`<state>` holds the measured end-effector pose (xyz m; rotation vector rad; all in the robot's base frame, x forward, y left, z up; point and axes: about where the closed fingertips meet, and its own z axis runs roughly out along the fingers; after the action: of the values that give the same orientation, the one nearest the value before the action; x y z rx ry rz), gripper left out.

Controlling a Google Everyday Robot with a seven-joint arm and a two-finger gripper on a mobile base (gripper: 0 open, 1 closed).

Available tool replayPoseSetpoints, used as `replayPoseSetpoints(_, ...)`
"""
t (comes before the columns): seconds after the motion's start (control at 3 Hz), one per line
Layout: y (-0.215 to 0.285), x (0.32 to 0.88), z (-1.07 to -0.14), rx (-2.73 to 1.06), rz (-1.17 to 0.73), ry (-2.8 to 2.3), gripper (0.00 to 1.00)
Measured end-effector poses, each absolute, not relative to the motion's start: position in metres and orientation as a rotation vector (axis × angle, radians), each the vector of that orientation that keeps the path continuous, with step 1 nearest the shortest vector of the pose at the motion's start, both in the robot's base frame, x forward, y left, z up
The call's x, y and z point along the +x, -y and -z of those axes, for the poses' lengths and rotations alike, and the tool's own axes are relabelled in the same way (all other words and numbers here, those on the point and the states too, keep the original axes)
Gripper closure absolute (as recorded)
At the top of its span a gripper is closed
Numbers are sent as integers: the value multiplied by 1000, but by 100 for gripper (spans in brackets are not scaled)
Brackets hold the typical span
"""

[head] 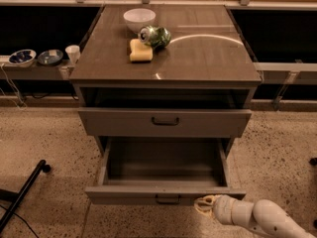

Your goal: Close middle drawer

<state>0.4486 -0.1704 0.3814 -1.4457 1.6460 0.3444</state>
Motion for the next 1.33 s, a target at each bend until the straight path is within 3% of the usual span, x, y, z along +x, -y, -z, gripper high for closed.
replayPoseSetpoints(0.67,165,522,-342,-1177,-264,-1884,100)
replayPoseSetpoints(1.33,157,537,-339,-1170,-275,-1863,100)
